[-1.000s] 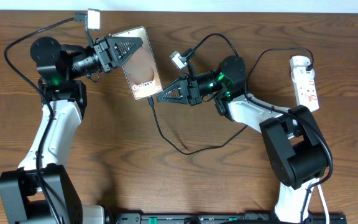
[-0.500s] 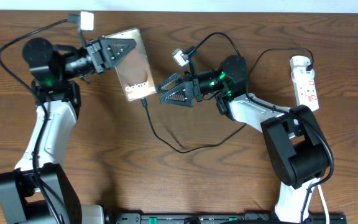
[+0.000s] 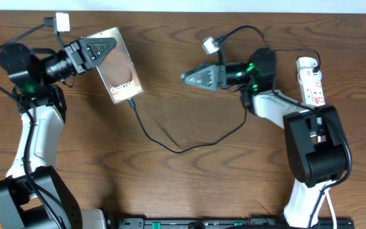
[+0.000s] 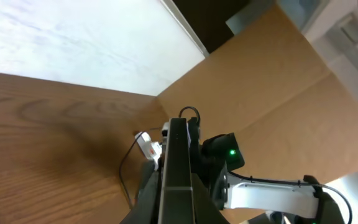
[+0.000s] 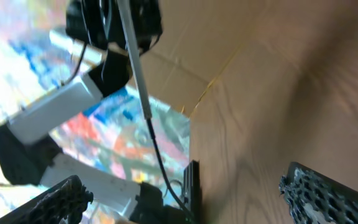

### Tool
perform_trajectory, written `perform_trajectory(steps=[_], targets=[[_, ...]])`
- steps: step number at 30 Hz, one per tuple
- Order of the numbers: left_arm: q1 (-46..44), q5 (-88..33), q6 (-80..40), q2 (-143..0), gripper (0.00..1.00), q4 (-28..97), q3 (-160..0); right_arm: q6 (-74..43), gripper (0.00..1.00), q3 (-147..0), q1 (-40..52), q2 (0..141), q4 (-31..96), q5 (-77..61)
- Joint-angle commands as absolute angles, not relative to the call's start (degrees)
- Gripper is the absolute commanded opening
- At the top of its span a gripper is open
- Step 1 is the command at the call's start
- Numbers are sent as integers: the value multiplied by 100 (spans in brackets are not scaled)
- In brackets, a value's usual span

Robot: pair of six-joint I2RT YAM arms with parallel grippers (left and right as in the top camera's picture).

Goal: Plug charger to phone and switch on socket
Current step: 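Open the right gripper and release the plugged-in cable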

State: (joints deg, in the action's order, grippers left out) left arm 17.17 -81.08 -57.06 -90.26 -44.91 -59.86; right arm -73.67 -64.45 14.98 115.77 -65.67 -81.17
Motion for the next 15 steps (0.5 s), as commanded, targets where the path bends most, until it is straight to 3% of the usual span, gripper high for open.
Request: perform_trajectory(steps=[1,15], targets=[[1806,-8158,-5907,-9004,7,-4525,-6020,-7795,99,-6497,1299,11537,-6584,-8079],[1804,-8143,-5905,-9004,7,-4525,-6020,-7776,99,-6506,1223,11537,-6272,-7540]])
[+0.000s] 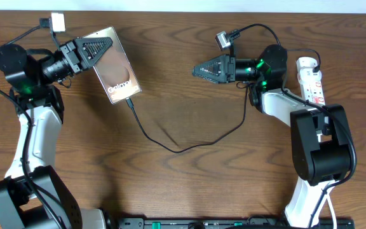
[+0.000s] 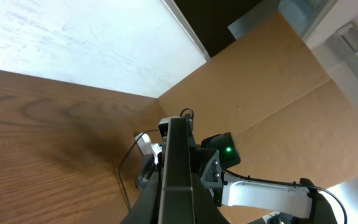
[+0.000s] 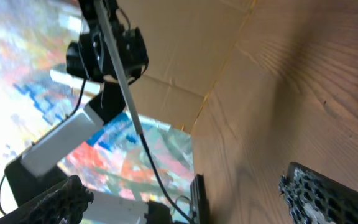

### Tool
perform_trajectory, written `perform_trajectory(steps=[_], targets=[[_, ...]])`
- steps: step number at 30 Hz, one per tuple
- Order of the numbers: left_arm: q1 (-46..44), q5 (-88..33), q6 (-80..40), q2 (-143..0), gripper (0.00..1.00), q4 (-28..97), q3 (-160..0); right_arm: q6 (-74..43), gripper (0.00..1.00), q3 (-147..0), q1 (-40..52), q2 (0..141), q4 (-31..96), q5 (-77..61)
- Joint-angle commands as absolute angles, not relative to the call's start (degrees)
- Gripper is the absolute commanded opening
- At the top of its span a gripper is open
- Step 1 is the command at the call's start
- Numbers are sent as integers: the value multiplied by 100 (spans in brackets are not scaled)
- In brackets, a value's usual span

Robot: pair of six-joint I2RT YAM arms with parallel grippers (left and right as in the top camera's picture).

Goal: Plug charger to phone and switch on socket
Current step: 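Open the right gripper and release the plugged-in cable, then move the right gripper right toward the white power strip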

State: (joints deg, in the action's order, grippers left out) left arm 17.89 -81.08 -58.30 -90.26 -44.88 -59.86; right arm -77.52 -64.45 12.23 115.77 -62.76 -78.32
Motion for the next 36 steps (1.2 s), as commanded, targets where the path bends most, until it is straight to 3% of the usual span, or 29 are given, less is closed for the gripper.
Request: perform_trajectory(steps=[1,8,17,23,36], targets=[[1804,-8143,-5905,-9004,7,-4525,-6020,-7776,99,-6508,1223,11537,-6267,-7467],[1804,-8145,-5902,-9004,7,-4525,-6020,-7109,99,-6523,1199,11537,-5212,-6705],[1804,-8149,-5898,-9004,7,-4525,-6020,-5151,99,-6525,1192,11537,-2567,-6010],[1804,-8208,-5859,-9004,7,-4525,-6020,-4471,99,-6528,1192,11467,-1411,-5472],[1804,-8213,-5859,-9004,7,-4523,-6020,-2783,99,-7085,1194,10016,2462,-2659]])
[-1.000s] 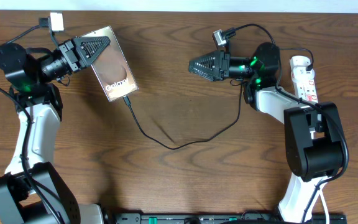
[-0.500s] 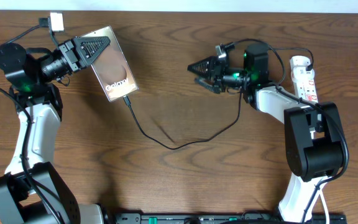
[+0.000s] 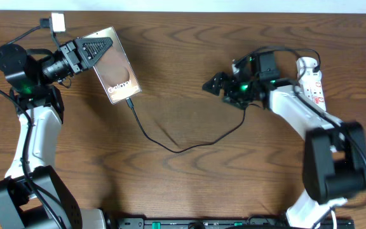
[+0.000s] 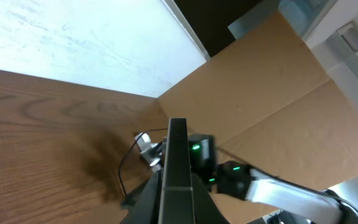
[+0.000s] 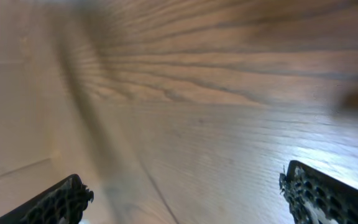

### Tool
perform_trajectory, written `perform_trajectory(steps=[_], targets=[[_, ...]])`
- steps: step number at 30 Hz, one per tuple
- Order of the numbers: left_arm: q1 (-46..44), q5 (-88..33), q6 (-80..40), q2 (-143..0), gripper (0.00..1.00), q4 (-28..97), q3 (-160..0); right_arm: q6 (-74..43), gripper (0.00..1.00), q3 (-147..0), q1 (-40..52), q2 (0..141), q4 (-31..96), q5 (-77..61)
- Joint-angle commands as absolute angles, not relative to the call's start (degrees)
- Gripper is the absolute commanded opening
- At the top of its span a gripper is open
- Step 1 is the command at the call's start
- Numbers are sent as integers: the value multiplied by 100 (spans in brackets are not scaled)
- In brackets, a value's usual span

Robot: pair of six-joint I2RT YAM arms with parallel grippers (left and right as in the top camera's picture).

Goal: Plug charger to phone and switch on socket
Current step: 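Move the right gripper right toward the white power strip, then lower the silver phone flat onto the table with the left gripper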

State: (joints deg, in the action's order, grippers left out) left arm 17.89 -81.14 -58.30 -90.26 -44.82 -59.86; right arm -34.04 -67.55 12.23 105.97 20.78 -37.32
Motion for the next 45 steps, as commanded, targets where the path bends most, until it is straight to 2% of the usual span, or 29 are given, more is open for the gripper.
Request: perform_trajectory(steps=[1,7,12,20,27,36,45], targets=[[1804,-8219,-5859,-9004,7,-4523,-6020,-2729,99,-7157,1194,9854,2740,-2401],[1804,-8311,-5732,-9004,7,-4324,-6020,-2692,99,-7312,1199,8820,4128,-1066],[1804,-8016,-4866,-9004,7,-3098,-6020,-2692,99,-7312,1199,8189,4877,-600],[1804,-6276,-2995,-9004,7,-10,-6020,-2604,99,-7312,1199,7389,5461,-548],[1804,-4692,-1743,-9004,7,1616,-6020,-2604,99,-7312,1208,7107,5730,-735],[1804,-3227,-1588,-9004,7,2679,-6020,-2604,99,-7310,1210,7098,5920,-766],[1804,-3028,-1566,-9004,7,3258,-5927,-2604,99,-7308,1210,7098,5986,-766]])
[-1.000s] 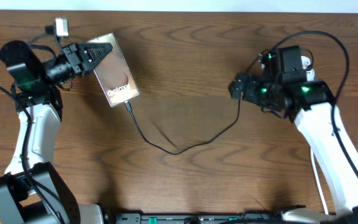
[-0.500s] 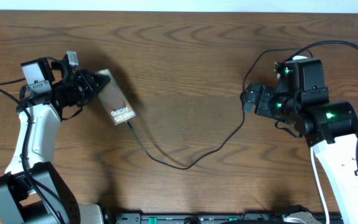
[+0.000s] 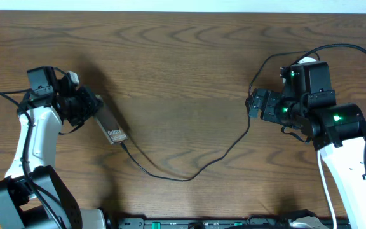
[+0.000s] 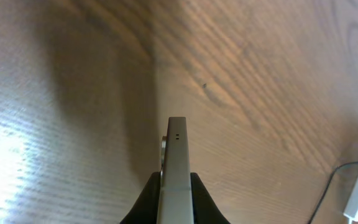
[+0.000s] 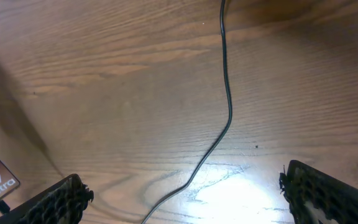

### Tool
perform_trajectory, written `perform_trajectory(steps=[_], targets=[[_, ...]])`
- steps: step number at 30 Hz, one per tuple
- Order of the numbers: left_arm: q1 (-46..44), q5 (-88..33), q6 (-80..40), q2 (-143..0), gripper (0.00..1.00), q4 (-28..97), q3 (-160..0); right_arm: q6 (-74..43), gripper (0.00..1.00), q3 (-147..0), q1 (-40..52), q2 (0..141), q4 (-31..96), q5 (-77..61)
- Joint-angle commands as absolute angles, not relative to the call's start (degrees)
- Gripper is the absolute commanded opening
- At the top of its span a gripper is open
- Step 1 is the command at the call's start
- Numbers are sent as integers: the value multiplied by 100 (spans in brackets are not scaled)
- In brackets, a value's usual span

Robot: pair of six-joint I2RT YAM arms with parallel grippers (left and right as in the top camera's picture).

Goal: Plug charger to phone and switch on socket
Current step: 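Lower the silver phone flat onto the table with the left gripper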

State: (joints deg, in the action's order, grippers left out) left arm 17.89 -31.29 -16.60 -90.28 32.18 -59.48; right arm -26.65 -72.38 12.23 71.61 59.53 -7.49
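Observation:
My left gripper is shut on the phone, held tilted low over the table's left side; its "Galaxy" back shows. In the left wrist view the phone stands edge-on between the black fingers. The black charger cable runs from the phone's lower end, across the table and up to the white socket strip, mostly hidden behind the right arm. My right gripper hangs open and empty above the cable; the phone's corner shows at lower left.
Brown wooden table. The cable loops across the front middle of the table. A small white connector sits on the left arm. A white part with a lead shows at the left wrist view's right edge.
My left gripper has gone from holding the phone up at the far left, its back facing up, to low over the left middle, tilted on edge. The right gripper, still open, is further right.
At first my left gripper held the plugged-in phone up at the far left while the open right gripper pointed at it from the middle. The right gripper then stood further right, later lower by the cable. Now the phone is low and the right gripper is near the strip.

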Motion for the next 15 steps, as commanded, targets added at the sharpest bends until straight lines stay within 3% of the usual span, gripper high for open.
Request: perform_trajectory(steps=[1,15], targets=[[1804,-3030,-1566,-9004,7,3256,-5887,-2604,99,-7308,1210,7098,6003,-766],[1804,-2886,-1566,-9004,7,2816,-5015,-2602,99,-7306,1210,7098,6029,-764]])
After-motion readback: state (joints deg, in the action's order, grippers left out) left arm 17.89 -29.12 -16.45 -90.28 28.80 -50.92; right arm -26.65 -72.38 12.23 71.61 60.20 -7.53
